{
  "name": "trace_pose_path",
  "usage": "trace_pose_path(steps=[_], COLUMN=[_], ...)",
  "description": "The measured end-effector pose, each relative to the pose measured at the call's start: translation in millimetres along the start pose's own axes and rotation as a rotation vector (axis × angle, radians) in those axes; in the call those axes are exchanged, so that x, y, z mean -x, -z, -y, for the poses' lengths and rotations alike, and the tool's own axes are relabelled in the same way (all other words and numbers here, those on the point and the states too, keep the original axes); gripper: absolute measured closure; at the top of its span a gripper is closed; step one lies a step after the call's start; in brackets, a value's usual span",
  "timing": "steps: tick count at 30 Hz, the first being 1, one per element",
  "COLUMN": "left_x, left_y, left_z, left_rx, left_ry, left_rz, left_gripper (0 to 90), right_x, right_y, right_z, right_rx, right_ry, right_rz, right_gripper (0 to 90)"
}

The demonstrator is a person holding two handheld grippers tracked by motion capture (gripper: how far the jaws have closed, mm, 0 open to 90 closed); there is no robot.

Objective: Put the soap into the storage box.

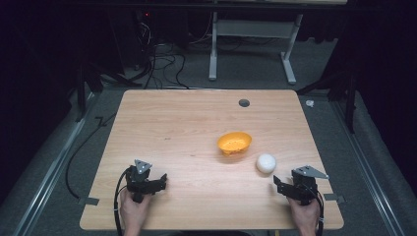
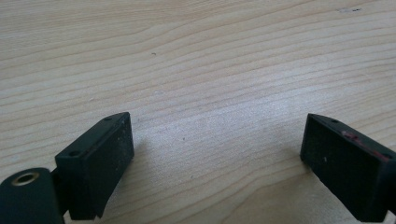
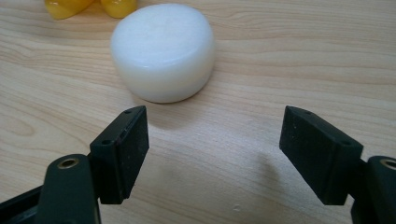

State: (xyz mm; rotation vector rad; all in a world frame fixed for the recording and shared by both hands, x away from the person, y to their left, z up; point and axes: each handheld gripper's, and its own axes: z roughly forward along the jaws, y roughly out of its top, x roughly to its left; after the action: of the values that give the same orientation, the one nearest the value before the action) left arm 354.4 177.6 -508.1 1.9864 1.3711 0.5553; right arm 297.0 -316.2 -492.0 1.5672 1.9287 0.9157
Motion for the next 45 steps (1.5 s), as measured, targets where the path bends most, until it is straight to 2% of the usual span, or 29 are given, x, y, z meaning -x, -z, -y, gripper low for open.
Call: trace_pose_path(steps=[8, 15, 20, 29, 45], left_x=[0.0, 0.1, 0.0, 0.0, 0.0], left_y=[0.0, -0.1, 0.0, 0.0, 0.0], left_z=[0.0, 0.0, 0.0, 0.0, 0.0], left_rx=[0.0, 0.001, 0.0, 0.0, 0.0], left_ry=[0.0, 0.0, 0.0, 0.0, 0.0], left_rz=[0.0, -0.001, 0.0, 0.0, 0.0], left_gripper=[9.9, 9.9, 9.9, 9.9, 9.9], right_x=[-9.4, -12.1, -15.8, -22.5, -27.6], right_y=[1.7, 1.7, 0.4, -4.9, -19.8], right_z=[-1.6, -4.3, -8.7, -19.2, -35.5], right_rx=[0.009, 0.014, 0.009, -0.003, -0.026], right_ry=[0.018, 0.02, 0.038, 0.062, 0.085], right_rz=[-0.018, -0.033, -0.041, -0.063, -0.064], right_gripper=[23.7, 22.3, 20.7, 18.8, 15.4])
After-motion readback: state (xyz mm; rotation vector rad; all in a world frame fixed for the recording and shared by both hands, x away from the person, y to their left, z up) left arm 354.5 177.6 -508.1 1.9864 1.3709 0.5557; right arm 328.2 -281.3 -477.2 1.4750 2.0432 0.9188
